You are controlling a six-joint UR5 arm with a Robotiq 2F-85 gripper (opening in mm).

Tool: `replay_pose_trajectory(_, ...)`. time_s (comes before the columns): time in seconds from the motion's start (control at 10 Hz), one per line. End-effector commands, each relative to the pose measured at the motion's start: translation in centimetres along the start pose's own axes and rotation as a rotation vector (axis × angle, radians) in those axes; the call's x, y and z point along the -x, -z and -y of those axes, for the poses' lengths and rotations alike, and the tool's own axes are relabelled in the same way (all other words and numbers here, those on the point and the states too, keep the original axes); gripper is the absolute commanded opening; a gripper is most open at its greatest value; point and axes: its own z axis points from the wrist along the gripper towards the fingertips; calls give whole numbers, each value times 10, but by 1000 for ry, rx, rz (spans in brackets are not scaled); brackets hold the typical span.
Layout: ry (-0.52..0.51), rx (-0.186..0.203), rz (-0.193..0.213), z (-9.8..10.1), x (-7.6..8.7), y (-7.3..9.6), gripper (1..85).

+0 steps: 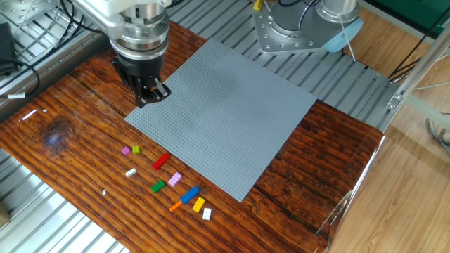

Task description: Build with small Lego blocks

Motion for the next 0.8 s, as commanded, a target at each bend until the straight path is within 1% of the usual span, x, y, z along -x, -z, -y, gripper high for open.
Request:
replay_pose_trajectory(0.0, 4, 49, 15, -7, 2, -2, 10)
replay_pose_trajectory(0.1, 10, 69, 23, -10, 3, -4, 10)
replay_pose_trajectory(0.2, 8, 122, 16, -26, 1, -5, 10)
replay_pose_trajectory(0.3, -9, 143, 16, -40, -1, -8, 10)
replay_pose_trajectory(0.4, -17, 131, 2, -43, -7, -11, 10)
replay_pose_trajectory(0.5, -11, 150, -19, -55, -15, -13, 10)
replay_pose_trajectory(0.6, -10, 156, -24, -64, -21, -17, 10)
replay_pose_trajectory(0.7, -24, 152, -12, -71, -22, -21, 10)
